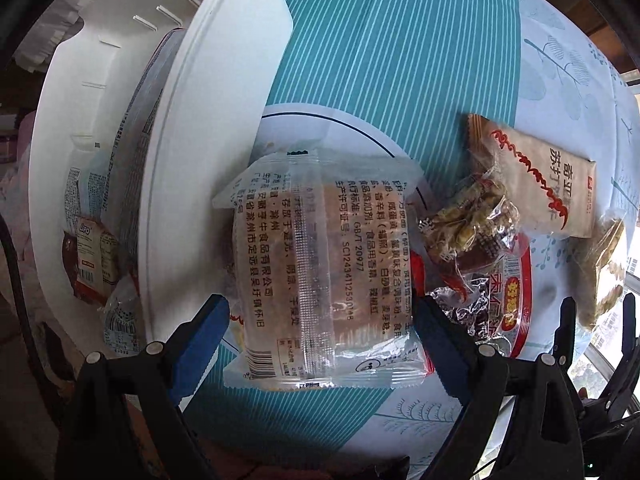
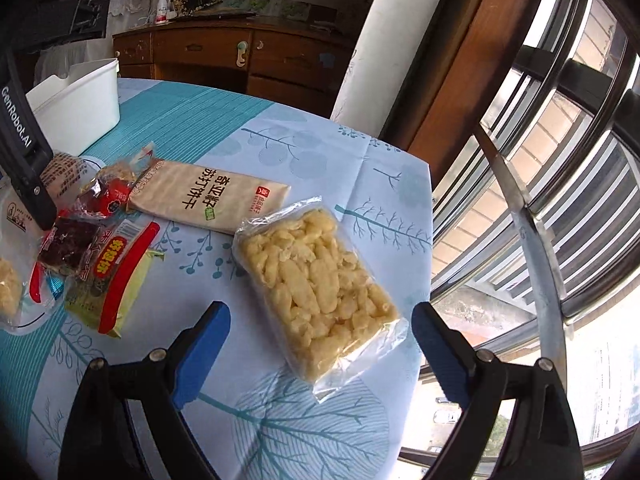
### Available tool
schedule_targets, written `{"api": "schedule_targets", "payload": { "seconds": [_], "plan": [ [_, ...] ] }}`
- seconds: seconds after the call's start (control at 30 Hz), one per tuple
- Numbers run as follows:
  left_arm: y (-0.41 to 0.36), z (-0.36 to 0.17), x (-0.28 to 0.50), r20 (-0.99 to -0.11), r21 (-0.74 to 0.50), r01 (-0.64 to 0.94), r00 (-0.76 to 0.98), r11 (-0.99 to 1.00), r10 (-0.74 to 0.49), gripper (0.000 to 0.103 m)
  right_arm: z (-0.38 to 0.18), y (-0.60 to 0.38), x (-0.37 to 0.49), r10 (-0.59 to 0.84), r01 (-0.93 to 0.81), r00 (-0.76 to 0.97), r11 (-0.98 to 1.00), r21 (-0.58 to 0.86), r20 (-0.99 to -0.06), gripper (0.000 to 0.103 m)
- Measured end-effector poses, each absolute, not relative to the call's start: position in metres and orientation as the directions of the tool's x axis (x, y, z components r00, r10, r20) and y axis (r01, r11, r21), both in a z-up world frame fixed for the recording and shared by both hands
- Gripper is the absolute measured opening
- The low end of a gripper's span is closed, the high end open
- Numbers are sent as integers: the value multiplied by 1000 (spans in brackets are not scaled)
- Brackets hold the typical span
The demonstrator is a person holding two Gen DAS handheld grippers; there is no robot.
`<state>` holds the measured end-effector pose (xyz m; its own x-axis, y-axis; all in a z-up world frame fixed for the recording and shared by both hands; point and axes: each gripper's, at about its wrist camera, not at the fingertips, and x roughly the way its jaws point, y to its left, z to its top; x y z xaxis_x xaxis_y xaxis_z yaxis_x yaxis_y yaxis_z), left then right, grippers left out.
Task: Organize snacks
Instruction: 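Grasp the large clear printed bag with left tool while right tool grasps puffed-snack bag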
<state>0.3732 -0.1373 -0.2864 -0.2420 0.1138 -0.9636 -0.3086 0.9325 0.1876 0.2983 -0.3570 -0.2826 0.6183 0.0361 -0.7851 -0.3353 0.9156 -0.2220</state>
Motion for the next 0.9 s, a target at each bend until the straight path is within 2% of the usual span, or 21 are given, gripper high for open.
{"api": "schedule_targets", "payload": {
  "seconds": [0.23, 0.57, 0.77, 0.9],
  "plan": [
    [-138, -290, 382, -960, 220, -300, -233, 928, 152, 92, -290, -361, 312, 51, -322, 611, 928, -189, -790, 93],
    [-127, -298, 387, -966, 200, -323, -225, 925, 130, 92, -298, -368, 329, 104, -326, 572, 939, -109, -814, 92],
    [-121, -302, 377, -970, 191, -322, -205, 927, 129, 85, -296, -370, 327, 122, -328, 570, 941, -89, -812, 83],
    [-118, -300, 374, -974, 180, -327, -192, 928, 121, 82, -295, -371, 325, 124, -321, 566, 944, -80, -815, 80]
  ]
}}
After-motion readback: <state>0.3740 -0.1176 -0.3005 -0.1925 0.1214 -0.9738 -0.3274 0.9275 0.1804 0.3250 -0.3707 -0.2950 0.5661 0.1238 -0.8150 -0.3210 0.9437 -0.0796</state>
